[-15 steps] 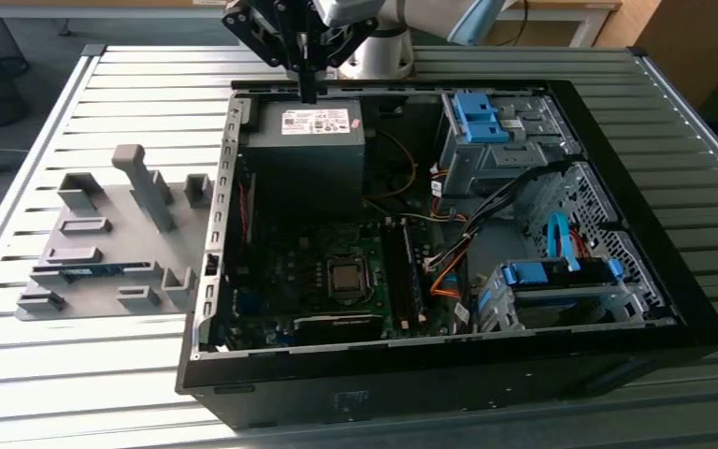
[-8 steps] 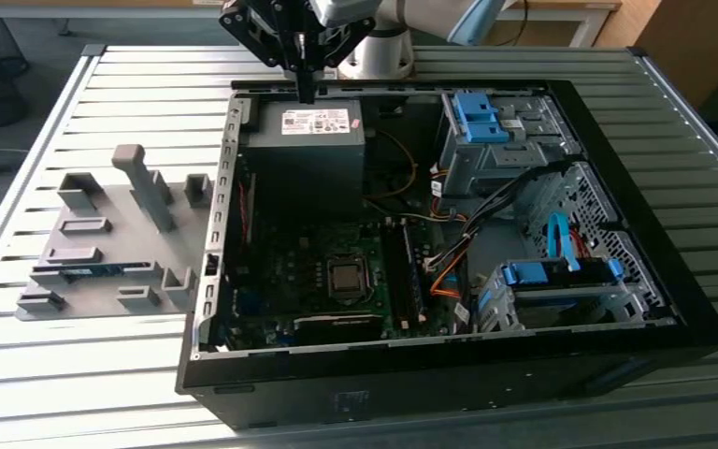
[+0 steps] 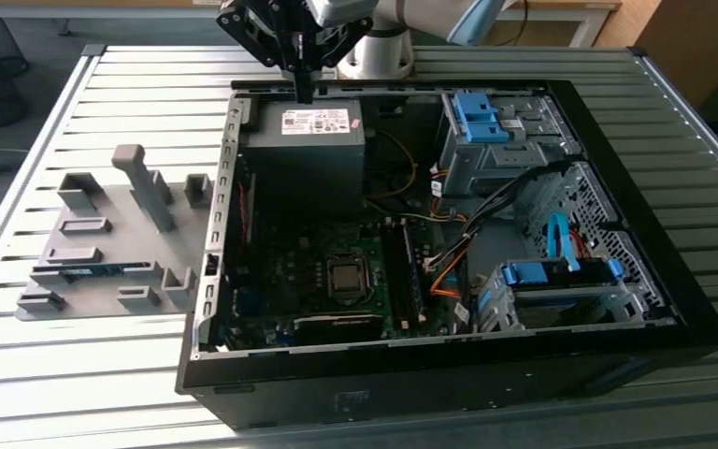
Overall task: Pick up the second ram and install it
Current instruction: 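Reach for the second ram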
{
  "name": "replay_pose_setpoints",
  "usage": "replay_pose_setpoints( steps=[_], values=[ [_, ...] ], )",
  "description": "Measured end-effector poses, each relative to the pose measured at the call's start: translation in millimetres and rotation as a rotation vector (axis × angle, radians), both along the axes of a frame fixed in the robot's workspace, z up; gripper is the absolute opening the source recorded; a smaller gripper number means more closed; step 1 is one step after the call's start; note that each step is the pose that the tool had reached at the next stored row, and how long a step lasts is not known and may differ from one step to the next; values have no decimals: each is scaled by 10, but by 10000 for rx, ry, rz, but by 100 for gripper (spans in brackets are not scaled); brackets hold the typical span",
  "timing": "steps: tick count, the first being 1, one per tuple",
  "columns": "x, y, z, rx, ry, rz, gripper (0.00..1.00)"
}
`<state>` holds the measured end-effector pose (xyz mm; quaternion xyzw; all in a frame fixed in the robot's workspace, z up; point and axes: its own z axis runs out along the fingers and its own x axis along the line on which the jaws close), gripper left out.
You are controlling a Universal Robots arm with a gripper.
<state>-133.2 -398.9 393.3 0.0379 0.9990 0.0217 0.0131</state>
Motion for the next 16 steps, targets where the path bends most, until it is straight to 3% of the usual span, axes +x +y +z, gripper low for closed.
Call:
replay_pose_setpoints(
  steps=[16],
  values=[
    [-42,0,0,0,0,-1,11]
  ],
)
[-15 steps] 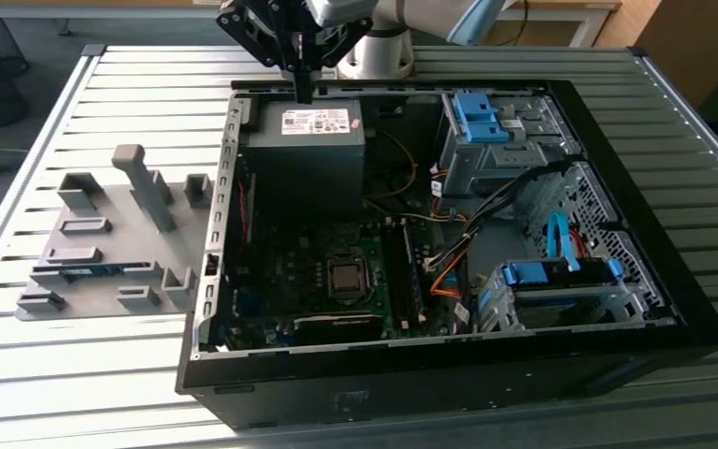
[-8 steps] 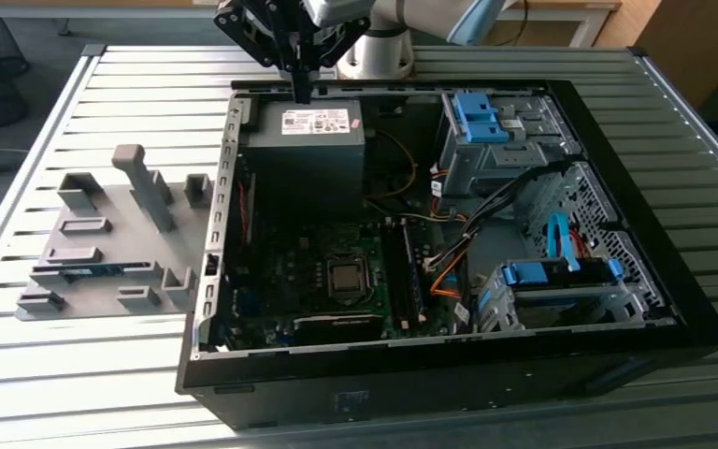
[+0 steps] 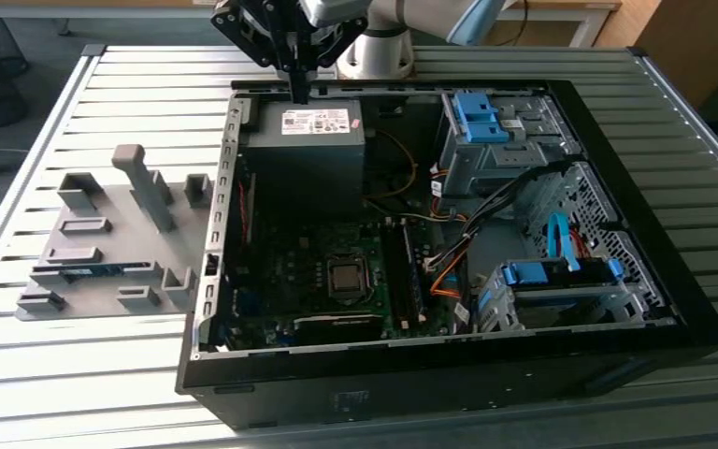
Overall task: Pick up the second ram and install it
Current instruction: 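Reach for the second ram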
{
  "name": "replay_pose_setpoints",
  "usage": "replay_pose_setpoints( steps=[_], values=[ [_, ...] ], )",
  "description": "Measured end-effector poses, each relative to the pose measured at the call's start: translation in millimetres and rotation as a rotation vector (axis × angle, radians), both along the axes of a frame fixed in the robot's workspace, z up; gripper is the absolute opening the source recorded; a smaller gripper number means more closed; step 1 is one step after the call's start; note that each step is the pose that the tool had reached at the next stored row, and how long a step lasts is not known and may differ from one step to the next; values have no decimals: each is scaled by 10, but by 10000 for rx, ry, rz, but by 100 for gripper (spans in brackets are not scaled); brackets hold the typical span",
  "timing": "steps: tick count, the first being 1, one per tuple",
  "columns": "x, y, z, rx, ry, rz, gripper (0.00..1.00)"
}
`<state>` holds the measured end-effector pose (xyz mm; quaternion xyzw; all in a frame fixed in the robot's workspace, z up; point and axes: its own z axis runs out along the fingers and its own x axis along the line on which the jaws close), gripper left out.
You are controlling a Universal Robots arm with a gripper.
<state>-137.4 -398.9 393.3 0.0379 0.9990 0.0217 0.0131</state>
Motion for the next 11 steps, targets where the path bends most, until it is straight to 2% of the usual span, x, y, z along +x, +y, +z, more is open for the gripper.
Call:
replay_pose_setpoints(
  steps=[11],
  values=[
    [-34,0,0,0,0,0,11]
  ],
)
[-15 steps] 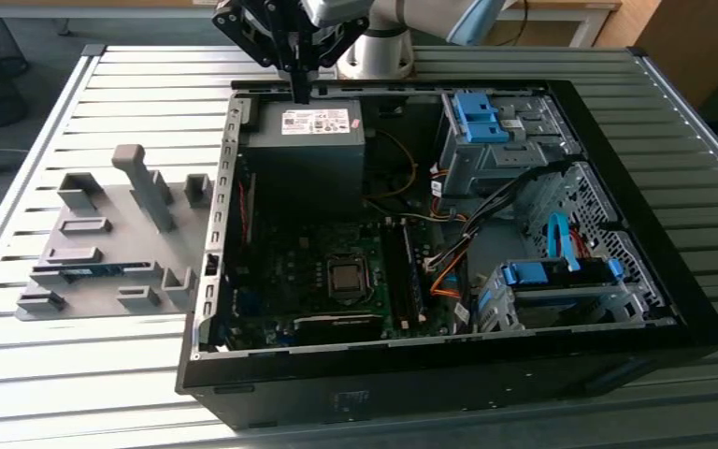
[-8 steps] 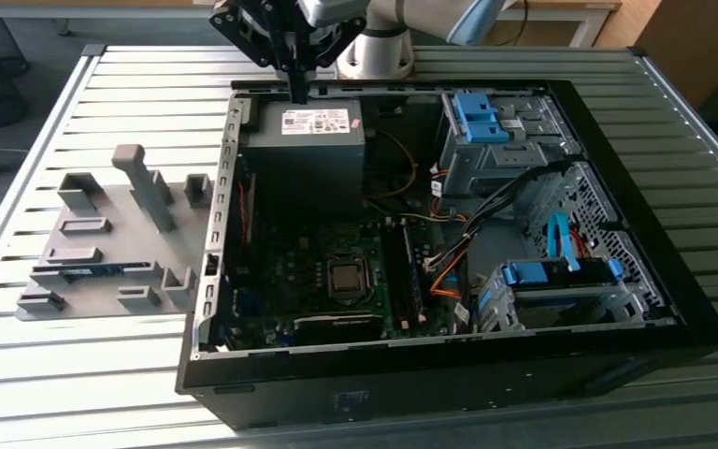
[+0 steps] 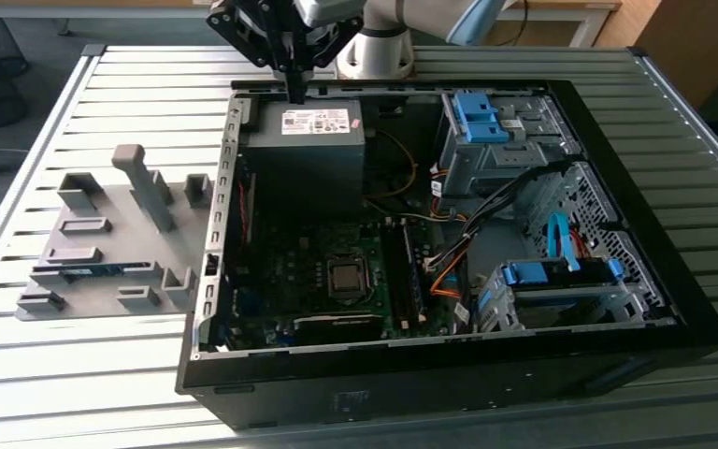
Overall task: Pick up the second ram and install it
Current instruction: 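Reach for the second ram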
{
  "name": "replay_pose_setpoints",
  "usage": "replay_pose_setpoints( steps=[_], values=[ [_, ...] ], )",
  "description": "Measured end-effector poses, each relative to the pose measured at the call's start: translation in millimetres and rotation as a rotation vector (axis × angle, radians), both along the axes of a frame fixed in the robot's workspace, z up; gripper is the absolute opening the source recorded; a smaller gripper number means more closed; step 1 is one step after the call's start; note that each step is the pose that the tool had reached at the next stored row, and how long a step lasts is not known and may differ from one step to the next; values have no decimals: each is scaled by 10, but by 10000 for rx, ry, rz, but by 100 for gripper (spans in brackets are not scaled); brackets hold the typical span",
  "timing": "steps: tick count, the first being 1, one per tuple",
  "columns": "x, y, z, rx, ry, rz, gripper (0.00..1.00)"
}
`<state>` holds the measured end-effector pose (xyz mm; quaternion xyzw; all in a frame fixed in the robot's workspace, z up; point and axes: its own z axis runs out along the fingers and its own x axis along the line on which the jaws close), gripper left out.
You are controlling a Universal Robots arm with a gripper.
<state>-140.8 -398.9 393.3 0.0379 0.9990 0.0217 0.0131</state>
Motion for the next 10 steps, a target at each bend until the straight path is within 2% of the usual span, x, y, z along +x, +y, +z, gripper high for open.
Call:
replay_pose_setpoints(
  steps=[10],
  values=[
    [-29,0,0,0,0,0,11]
  ],
)
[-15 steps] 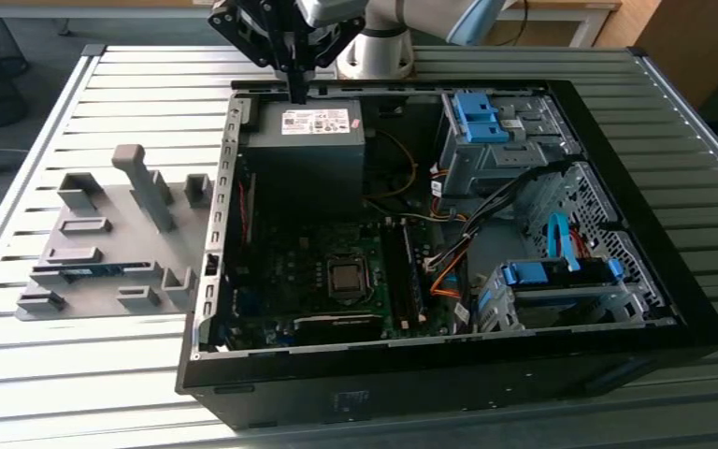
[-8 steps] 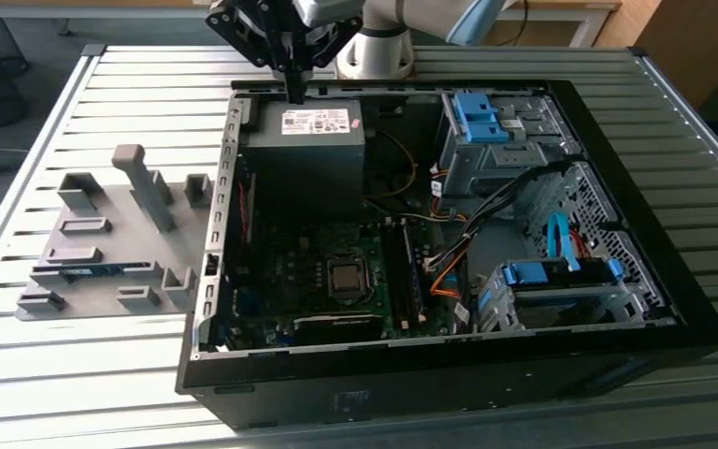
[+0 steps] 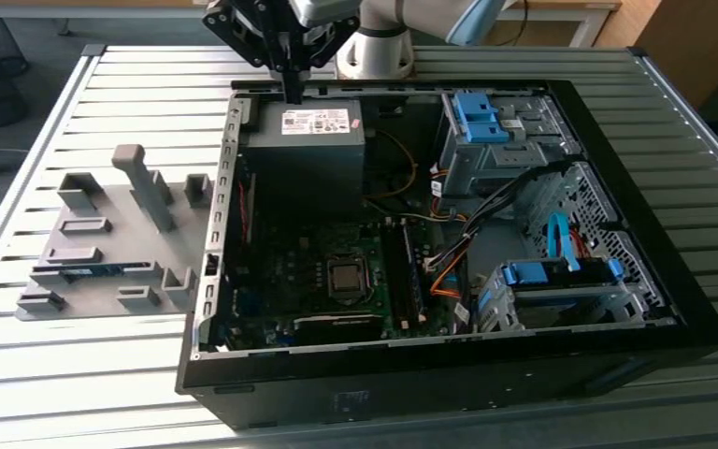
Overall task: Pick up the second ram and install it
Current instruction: 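Reach for the second ram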
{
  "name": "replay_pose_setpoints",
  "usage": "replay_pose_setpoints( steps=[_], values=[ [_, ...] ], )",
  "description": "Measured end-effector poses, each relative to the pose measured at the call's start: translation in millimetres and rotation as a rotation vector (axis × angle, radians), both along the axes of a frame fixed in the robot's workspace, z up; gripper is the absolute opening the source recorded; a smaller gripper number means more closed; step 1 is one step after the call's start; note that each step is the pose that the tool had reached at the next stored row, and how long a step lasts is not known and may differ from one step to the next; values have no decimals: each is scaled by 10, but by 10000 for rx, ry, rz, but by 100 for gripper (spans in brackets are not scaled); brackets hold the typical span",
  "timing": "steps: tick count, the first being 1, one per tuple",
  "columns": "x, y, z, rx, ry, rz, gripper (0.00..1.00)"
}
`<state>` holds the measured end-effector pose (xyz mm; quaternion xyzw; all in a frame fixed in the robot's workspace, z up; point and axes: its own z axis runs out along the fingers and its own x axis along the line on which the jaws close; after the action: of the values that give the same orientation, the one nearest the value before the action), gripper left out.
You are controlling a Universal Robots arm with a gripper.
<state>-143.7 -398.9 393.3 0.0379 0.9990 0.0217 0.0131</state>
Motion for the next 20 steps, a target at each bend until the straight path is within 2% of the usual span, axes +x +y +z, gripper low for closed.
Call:
replay_pose_setpoints(
  steps=[20],
  values=[
    [-65,0,0,0,0,-1,11]
  ],
)
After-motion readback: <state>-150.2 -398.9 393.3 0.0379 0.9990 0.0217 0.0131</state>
